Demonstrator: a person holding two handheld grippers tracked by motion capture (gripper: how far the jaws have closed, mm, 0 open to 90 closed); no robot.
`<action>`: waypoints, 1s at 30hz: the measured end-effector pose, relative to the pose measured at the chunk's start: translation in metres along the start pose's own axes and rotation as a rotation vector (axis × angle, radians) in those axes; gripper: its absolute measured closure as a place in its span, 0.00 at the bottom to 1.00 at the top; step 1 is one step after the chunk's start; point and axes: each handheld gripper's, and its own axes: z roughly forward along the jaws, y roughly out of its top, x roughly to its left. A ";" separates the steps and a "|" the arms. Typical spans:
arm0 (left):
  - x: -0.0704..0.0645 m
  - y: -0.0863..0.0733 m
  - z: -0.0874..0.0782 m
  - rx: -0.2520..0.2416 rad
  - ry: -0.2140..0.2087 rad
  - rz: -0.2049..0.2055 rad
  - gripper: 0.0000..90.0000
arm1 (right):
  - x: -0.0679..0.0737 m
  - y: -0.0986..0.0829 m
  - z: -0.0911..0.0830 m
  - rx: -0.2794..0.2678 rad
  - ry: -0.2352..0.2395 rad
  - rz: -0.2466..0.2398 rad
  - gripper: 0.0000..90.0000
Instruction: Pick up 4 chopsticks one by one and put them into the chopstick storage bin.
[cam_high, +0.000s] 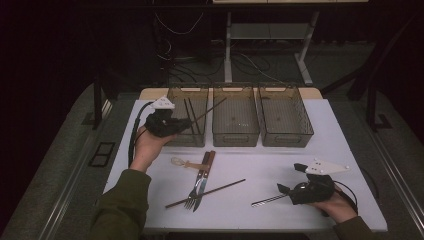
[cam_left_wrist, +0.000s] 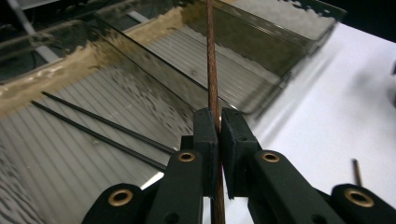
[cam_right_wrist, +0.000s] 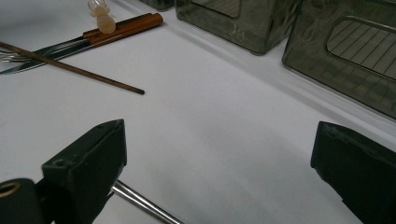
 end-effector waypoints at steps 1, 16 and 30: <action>0.002 0.002 0.001 0.001 0.005 0.002 0.94 | 0.000 0.000 0.000 -0.001 -0.001 0.000 0.04; 0.045 0.013 0.021 0.037 0.165 -0.054 0.94 | 0.000 0.000 -0.001 -0.004 0.002 0.001 0.04; 0.070 -0.003 0.050 0.116 0.274 -0.135 0.94 | 0.001 0.000 -0.002 -0.010 0.011 -0.002 0.04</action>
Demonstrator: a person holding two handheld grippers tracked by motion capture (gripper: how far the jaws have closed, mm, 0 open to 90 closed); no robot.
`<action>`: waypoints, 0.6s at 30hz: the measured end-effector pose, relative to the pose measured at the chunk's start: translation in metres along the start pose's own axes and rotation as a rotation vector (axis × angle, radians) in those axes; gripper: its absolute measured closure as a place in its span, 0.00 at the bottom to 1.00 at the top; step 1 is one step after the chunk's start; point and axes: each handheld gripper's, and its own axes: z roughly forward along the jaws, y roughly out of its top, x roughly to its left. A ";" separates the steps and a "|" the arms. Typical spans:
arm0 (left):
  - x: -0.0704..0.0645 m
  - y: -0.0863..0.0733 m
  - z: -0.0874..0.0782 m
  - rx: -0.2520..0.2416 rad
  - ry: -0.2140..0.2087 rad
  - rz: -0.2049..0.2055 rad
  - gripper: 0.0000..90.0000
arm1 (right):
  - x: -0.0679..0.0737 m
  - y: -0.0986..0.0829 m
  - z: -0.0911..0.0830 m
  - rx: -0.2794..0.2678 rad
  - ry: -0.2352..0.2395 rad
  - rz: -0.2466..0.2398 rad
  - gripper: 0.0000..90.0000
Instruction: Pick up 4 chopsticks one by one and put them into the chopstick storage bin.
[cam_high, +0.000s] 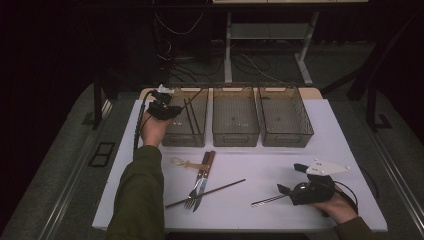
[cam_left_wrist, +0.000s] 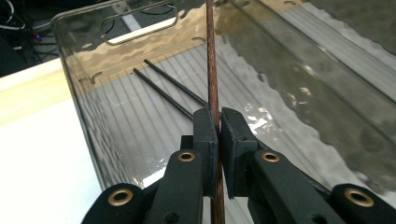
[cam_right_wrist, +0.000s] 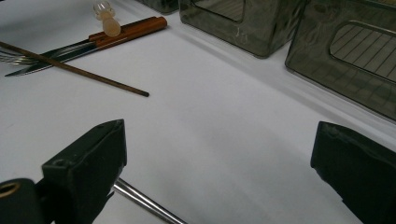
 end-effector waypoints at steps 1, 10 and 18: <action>0.001 -0.001 0.001 0.000 0.002 -0.006 0.94 | 0.000 0.000 0.000 0.000 0.001 -0.001 0.04; 0.006 -0.005 0.008 0.033 0.014 -0.032 0.93 | 0.000 0.000 0.000 0.004 0.007 -0.003 0.04; 0.004 -0.001 0.000 -0.020 0.010 -0.028 0.73 | 0.001 0.000 0.000 0.004 0.007 -0.003 0.04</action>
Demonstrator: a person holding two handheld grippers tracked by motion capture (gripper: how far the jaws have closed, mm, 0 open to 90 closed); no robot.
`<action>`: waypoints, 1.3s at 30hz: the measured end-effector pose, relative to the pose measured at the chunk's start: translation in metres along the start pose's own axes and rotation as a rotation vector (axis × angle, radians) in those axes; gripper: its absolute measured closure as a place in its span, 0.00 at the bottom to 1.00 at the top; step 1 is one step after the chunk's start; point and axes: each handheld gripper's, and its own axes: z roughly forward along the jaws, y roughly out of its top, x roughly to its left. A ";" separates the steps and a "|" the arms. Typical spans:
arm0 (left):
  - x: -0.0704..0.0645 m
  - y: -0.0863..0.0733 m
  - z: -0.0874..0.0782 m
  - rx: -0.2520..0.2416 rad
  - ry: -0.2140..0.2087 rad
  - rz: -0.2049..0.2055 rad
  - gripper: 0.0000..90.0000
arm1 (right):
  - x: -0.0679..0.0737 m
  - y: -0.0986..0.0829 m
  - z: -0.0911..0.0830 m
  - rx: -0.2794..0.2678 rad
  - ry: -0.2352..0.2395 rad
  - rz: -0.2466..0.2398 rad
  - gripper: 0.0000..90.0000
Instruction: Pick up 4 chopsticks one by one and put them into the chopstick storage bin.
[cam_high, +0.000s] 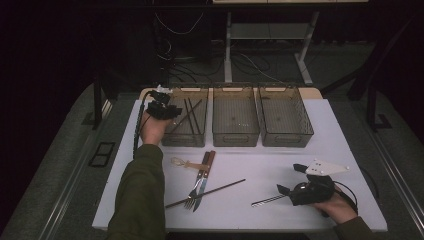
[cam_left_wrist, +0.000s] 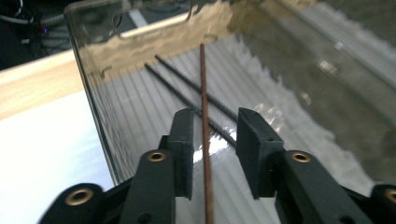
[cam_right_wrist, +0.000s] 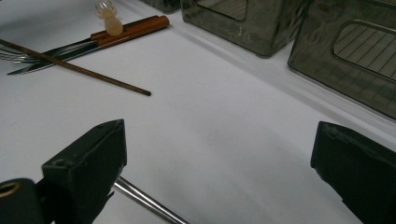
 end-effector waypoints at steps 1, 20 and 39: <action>0.000 0.001 -0.002 -0.019 -0.013 -0.004 0.70 | 0.000 0.000 0.000 0.000 -0.001 0.001 0.04; -0.040 0.003 -0.058 -0.107 -0.253 0.168 0.42 | -0.001 0.000 -0.001 -0.004 -0.008 0.006 0.04; -0.102 -0.058 -0.090 -0.106 -0.411 0.294 0.29 | 0.001 0.001 0.000 -0.007 -0.004 0.007 0.04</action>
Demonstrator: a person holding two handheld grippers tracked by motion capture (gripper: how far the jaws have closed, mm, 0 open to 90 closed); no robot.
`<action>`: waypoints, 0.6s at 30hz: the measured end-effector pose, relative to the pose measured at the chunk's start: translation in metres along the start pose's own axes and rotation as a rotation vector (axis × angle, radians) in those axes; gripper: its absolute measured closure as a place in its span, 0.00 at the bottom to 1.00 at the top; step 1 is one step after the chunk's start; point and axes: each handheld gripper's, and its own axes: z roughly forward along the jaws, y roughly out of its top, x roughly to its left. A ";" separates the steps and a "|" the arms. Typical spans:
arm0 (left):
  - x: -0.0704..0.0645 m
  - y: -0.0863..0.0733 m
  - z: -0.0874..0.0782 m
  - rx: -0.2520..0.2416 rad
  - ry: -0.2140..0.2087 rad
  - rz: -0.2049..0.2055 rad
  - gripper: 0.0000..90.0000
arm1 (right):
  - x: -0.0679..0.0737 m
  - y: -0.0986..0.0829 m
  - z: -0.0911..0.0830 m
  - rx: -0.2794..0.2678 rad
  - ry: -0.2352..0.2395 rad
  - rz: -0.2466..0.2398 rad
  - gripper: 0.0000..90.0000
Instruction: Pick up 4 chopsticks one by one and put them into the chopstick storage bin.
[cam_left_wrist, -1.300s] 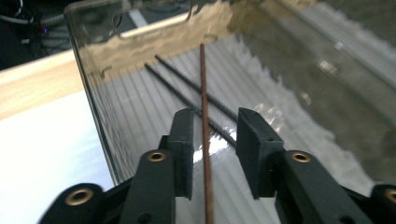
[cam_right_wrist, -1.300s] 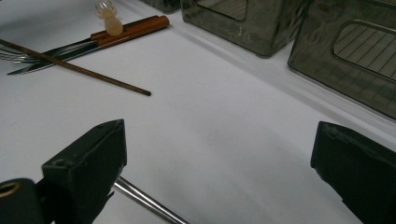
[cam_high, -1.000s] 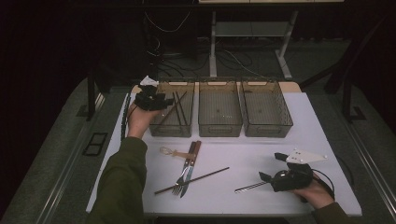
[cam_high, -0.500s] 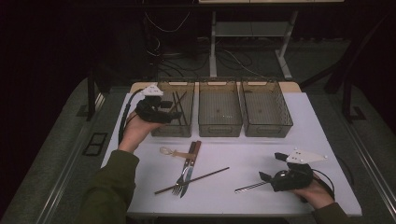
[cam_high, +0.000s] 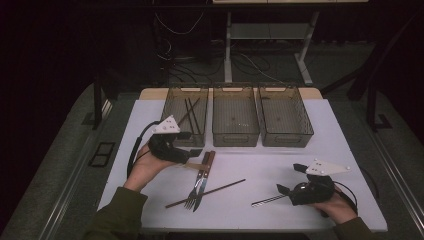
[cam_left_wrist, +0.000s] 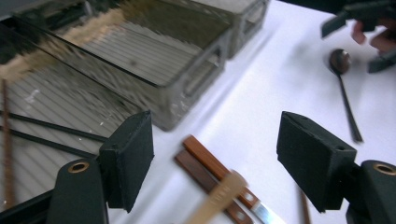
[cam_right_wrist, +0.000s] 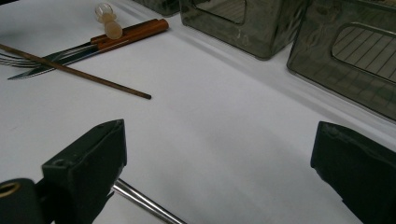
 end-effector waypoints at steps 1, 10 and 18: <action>-0.003 -0.003 0.000 0.007 -0.005 0.011 0.29 | 0.000 0.000 0.000 0.002 -0.001 -0.001 0.04; -0.028 -0.030 0.008 0.016 -0.046 0.016 0.37 | 0.000 0.000 0.001 0.004 -0.003 0.003 0.04; -0.046 -0.050 0.014 0.048 -0.079 0.042 0.54 | 0.000 -0.001 0.001 0.004 -0.006 0.000 0.04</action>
